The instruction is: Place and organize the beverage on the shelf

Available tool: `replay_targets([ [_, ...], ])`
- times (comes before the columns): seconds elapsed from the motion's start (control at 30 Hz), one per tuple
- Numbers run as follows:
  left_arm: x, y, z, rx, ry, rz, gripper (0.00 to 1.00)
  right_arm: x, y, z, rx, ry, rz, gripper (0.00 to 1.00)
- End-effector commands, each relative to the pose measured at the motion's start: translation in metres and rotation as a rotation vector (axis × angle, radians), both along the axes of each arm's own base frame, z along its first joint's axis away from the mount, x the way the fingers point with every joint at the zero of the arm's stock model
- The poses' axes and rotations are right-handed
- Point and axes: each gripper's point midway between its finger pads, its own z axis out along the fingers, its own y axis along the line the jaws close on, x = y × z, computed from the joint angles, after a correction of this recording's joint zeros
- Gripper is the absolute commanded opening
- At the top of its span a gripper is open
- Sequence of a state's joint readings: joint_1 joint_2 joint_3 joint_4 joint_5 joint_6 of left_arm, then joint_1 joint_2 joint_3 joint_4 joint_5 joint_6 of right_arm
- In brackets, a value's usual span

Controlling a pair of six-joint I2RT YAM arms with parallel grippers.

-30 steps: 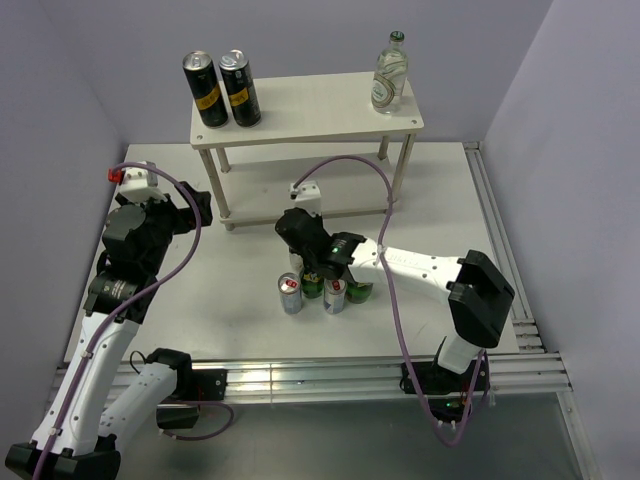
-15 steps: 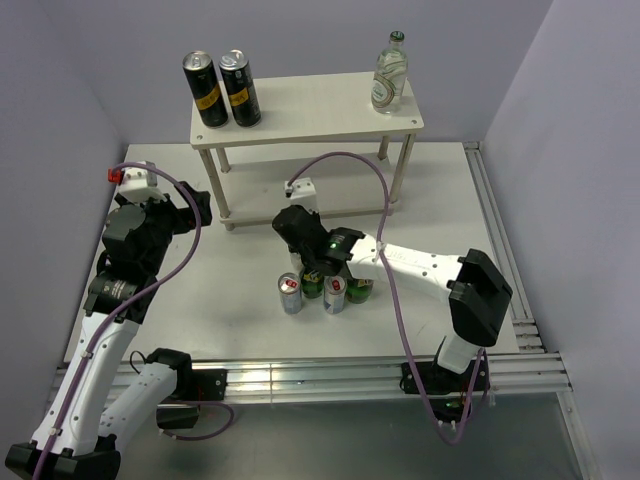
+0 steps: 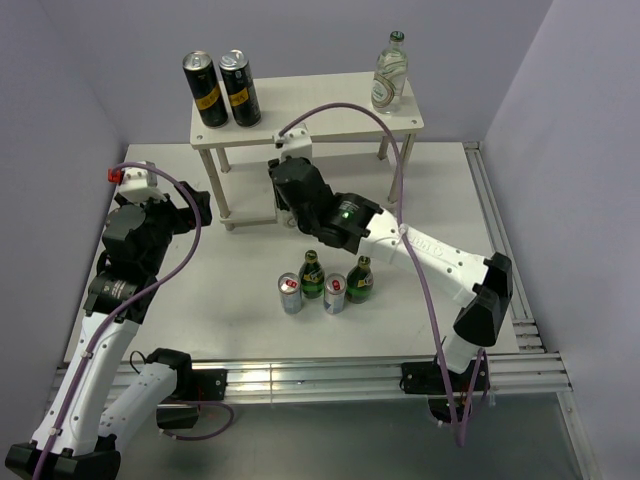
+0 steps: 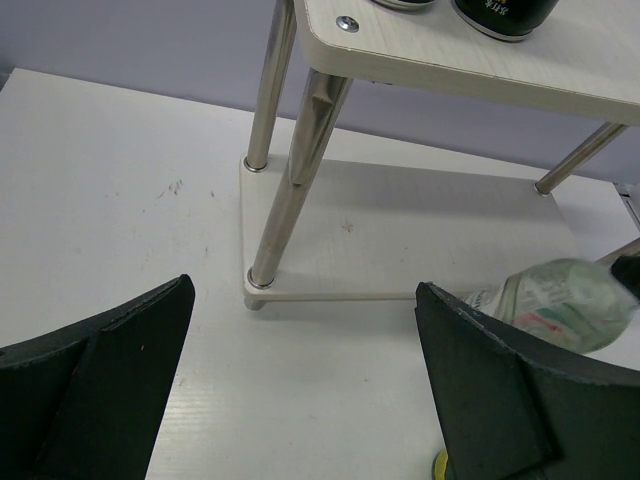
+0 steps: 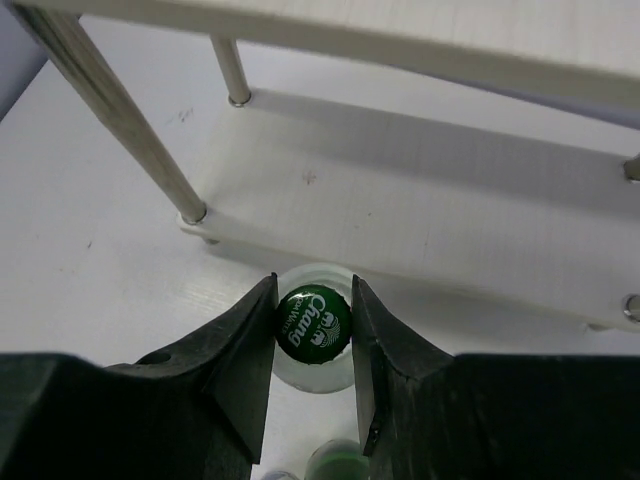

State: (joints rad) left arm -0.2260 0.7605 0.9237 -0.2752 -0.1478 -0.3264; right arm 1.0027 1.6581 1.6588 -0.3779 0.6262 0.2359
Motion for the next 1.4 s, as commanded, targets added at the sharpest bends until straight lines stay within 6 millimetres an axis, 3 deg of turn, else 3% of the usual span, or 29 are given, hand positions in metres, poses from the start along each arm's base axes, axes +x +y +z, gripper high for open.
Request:
replay_targets([
  [0.0,-0.002,0.003,0.012,0.010,-0.042,0.011,1.00,0.012,-0.022,0.107,0.150,-0.191,-0.073,0.00],
  [0.07,-0.002,0.004,0.012,0.010,-0.042,0.011,0.99,0.013,-0.028,0.123,0.147,-0.211,-0.075,0.00],
  [0.1,-0.002,0.003,0.012,0.010,-0.042,0.009,0.99,0.014,-0.034,0.143,0.172,-0.236,-0.086,0.00],
  [0.27,-0.002,0.003,0.012,0.010,-0.042,0.009,1.00,0.010,-0.059,0.195,0.183,-0.318,-0.119,0.00],
  [0.3,-0.002,0.004,0.011,0.011,-0.040,0.010,0.99,0.007,-0.067,0.213,0.208,-0.342,-0.128,0.00],
  [0.6,-0.002,0.003,0.011,0.010,-0.040,0.006,0.99,0.008,-0.114,0.278,0.233,-0.466,-0.211,0.00],
  [0.93,-0.001,0.001,0.008,0.009,-0.034,0.001,0.99,0.021,-0.143,0.312,0.229,-0.576,-0.294,0.00],
  [1.37,0.002,0.000,0.005,0.009,-0.025,-0.005,0.99,0.062,-0.165,0.321,0.254,-0.642,-0.343,0.00],
])
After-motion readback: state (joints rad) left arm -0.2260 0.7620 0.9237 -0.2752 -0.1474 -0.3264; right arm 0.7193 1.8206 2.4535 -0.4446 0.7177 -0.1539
